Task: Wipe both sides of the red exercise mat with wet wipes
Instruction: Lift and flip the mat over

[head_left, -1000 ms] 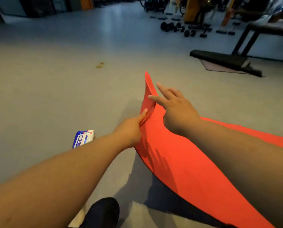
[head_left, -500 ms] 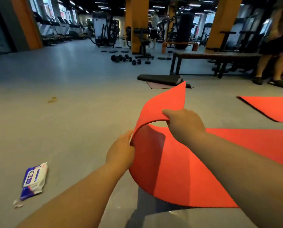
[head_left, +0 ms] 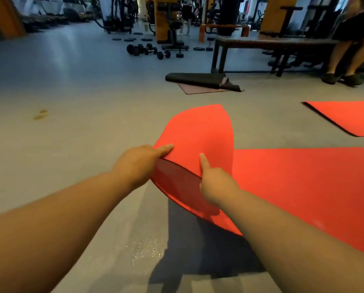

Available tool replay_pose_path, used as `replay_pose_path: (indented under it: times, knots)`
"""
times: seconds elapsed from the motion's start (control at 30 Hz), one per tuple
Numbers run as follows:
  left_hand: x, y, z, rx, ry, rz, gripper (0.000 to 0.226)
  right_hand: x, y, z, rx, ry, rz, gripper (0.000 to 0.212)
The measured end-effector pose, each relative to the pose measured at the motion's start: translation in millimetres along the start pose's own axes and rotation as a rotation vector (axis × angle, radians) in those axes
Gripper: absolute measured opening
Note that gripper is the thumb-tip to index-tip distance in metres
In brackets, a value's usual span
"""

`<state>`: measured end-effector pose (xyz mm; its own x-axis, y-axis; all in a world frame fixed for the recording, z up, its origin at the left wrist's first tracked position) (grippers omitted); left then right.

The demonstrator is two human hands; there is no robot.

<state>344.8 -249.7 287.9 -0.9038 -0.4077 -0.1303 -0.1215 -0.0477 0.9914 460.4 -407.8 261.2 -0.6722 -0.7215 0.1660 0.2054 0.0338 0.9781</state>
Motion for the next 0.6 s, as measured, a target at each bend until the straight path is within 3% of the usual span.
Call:
replay_pose_path:
  times: [0.13, 0.27, 0.47, 0.6]
  knots:
    - [13, 26, 45, -0.122, 0.009, 0.014, 0.066, -9, -9, 51, -0.156, 0.063, -0.040, 0.080]
    - [35, 31, 62, -0.081, 0.031, -0.004, 0.065, -7, -3, 76, -0.293, 0.088, -0.040, 0.071]
    - [70, 93, 140, 0.029, 0.186, -0.273, 0.057, 11, -1, 193, -0.540, 0.213, 0.043, 0.073]
    - [118, 69, 140, 0.130, 0.311, -0.158, 0.045, 29, -21, 207, -0.514, 0.116, 0.181, 0.074]
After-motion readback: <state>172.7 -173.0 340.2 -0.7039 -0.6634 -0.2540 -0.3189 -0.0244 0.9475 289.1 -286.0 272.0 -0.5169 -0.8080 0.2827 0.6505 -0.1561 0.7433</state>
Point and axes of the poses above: each hand's wrist, its own x-axis away from the middle knuckle, its own y-axis out of the back of the hand, z = x × y, the point moved 1 cm from there along -x, towards the middle knuckle, and after that the axes turned 1 degree about x, right-handed, at the moved point
